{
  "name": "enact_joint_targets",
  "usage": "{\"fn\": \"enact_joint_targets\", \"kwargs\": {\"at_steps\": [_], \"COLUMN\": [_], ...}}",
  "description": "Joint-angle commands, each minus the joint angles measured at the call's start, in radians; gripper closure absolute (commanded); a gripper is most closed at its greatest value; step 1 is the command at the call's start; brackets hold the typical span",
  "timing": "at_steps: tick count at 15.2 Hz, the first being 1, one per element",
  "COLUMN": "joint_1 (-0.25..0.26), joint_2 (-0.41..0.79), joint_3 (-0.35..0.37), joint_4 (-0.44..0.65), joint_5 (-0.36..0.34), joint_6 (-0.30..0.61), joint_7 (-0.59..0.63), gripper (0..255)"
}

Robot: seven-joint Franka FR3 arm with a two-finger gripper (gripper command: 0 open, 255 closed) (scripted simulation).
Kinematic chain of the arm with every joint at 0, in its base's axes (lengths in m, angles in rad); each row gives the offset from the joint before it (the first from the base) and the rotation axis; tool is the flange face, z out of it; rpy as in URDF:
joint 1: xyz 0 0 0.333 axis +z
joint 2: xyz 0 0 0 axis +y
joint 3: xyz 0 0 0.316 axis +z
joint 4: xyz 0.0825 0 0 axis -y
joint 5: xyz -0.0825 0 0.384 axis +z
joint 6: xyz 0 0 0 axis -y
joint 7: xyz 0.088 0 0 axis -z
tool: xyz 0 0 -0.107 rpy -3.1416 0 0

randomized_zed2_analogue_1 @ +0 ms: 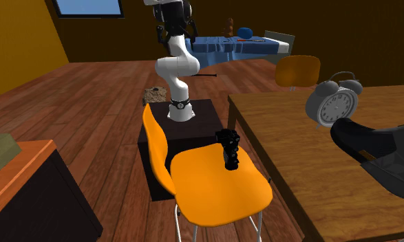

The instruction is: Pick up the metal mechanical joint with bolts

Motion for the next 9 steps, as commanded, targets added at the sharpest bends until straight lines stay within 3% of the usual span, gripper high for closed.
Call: {"fn": "enact_joint_targets", "kwargs": {"at_steps": [1,9], "joint_1": [0.0,0.056], "joint_2": [0.0,0.338], "joint_3": [0.0,0.001], "joint_4": [0.0,0.089], "joint_5": [0.0,0.054], "joint_6": [0.0,0.105], "joint_7": [0.0,-0.054], "gripper": [0,0]}}
